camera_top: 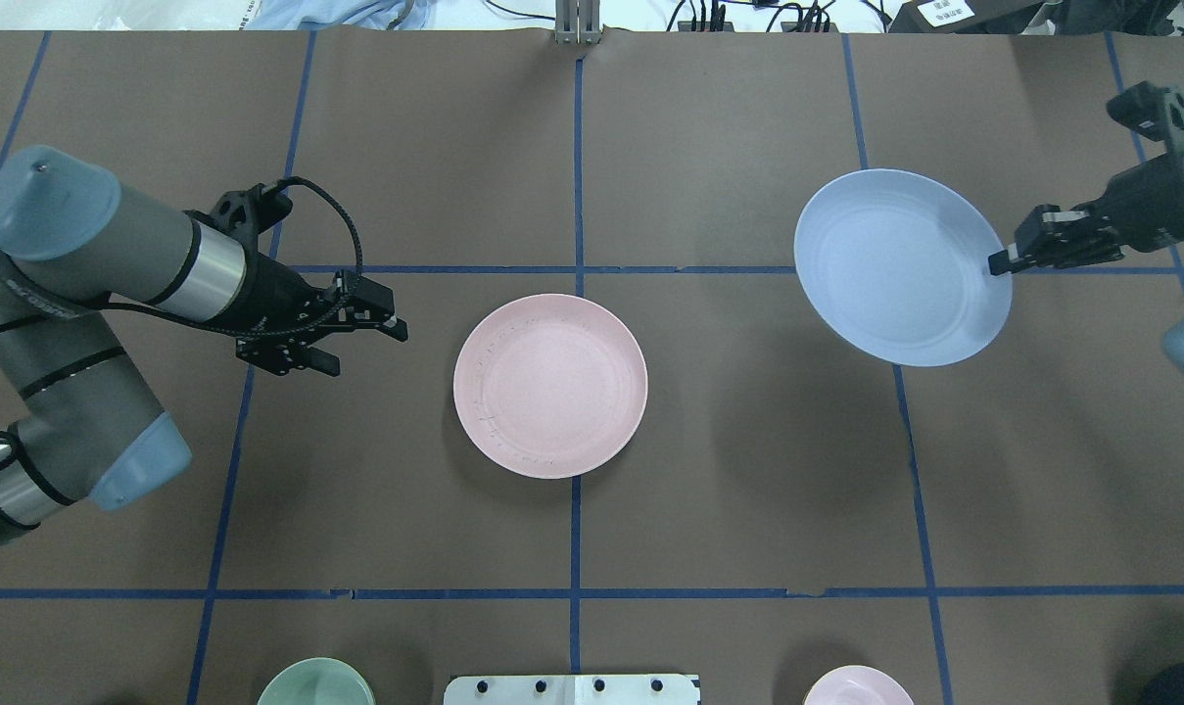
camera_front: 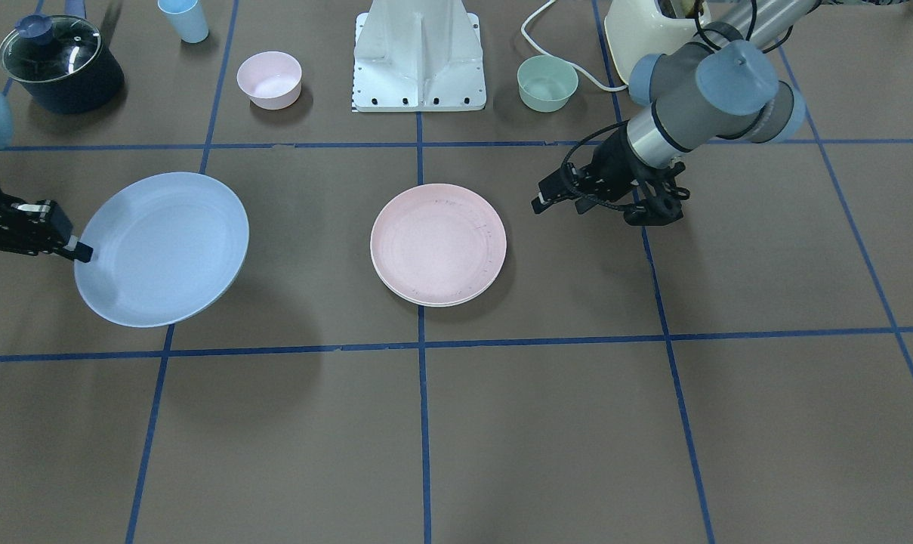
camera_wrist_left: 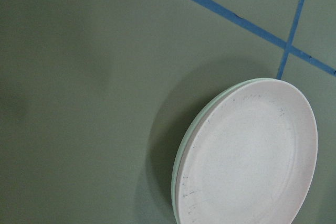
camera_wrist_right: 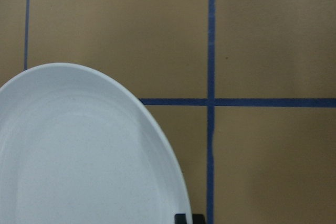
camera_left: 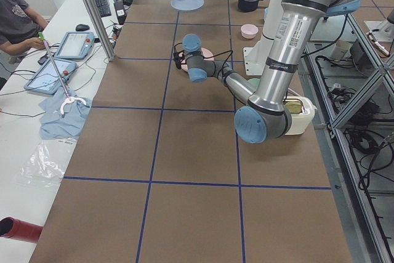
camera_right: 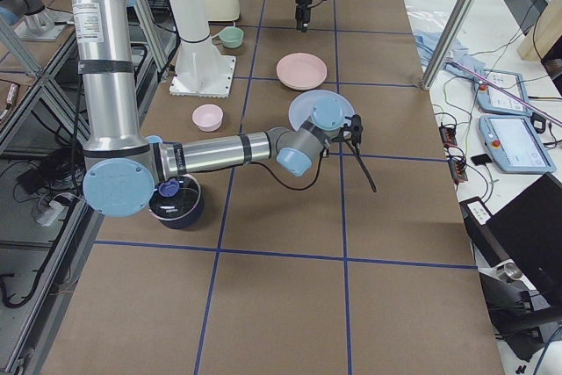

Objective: Stack three plates with pink and blue
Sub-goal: 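Open the left gripper and withdraw it while the right gripper lifts the blue plate, then carry the blue plate with the right gripper onto the pink plate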

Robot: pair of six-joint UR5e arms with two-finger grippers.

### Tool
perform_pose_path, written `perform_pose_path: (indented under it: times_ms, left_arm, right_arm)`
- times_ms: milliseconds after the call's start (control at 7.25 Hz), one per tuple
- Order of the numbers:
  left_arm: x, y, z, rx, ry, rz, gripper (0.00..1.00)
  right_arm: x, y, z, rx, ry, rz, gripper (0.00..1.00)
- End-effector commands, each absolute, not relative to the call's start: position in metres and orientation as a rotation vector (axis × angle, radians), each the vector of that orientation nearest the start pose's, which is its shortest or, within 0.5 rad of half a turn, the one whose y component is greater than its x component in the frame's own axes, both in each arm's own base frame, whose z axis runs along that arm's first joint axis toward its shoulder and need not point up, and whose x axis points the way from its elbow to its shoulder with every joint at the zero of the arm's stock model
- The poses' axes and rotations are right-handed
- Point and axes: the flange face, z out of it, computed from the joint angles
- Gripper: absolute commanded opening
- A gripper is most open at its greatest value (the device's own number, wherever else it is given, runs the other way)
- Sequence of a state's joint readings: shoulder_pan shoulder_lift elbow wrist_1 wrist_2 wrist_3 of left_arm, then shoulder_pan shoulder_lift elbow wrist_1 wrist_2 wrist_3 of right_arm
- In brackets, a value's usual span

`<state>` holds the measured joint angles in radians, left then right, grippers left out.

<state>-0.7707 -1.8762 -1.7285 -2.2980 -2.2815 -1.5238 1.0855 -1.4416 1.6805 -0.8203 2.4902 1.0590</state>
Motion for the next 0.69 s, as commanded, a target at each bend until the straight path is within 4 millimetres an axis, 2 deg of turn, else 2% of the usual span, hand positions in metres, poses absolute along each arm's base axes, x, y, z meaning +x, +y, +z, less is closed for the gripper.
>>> perform_pose_path:
  times_ms: [0, 138, 276, 552]
  left_arm:
    - [0.315, -0.478, 0.373, -0.004, 1.232, -0.175, 1.00]
    - [0.288, -0.490, 0.394, 0.019, 1.192, -0.204, 1.00]
    - [0.264, -0.501, 0.404, 0.052, 1.159, -0.212, 1.00]
    - [0.243, -0.506, 0.418, 0.078, 1.124, -0.182, 1.00]
  right_arm:
    - [-0.293, -0.488, 0.378, 0.039, -1.254, 0.094, 0.00]
    - [-0.342, -0.473, 0.353, 0.020, -1.266, 0.107, 0.00]
    - [-0.382, -0.459, 0.331, 0.046, -1.269, 0.097, 0.00]
    - [-0.444, -0.455, 0.271, 0.039, -1.191, 0.112, 0.00]
